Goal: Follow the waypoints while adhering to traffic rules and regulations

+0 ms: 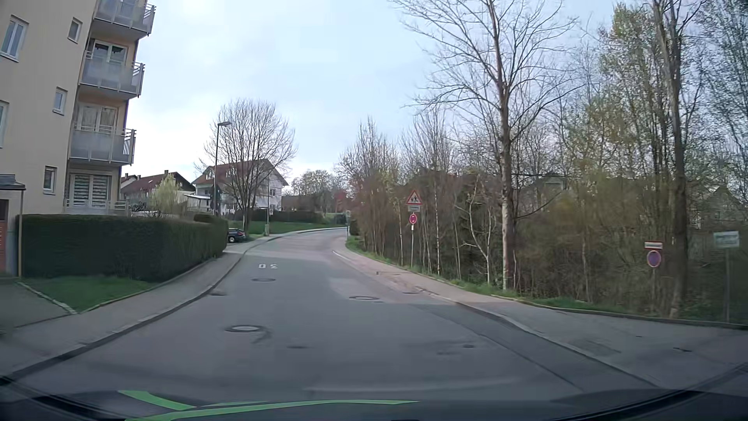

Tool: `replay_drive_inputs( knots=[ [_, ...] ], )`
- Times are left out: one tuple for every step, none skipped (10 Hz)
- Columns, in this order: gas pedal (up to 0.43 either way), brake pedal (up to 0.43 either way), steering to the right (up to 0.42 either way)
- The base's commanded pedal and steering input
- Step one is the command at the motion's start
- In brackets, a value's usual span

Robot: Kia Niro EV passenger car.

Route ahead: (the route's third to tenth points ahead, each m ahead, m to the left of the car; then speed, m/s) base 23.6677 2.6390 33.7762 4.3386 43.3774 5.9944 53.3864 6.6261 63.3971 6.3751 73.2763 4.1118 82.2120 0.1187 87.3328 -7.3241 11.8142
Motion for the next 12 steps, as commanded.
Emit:
replay_drive_inputs(
  knots=[
    [0.150, 0.000, -0.066],
    [0.150, 0.000, -0.064],
    [0.150, 0.000, -0.064],
    [0.150, 0.000, -0.062],
    [0.150, 0.000, -0.057],
    [0.150, 0.000, -0.054],
    [0.150, 0.000, -0.050],
    [0.150, 0.000, -0.047],
    [0.150, 0.000, -0.043],
    [0.150, 0.000, -0.034],
    [0.150, 0.000, -0.026],
    [0.150, 0.000, -0.026]
  ],
)
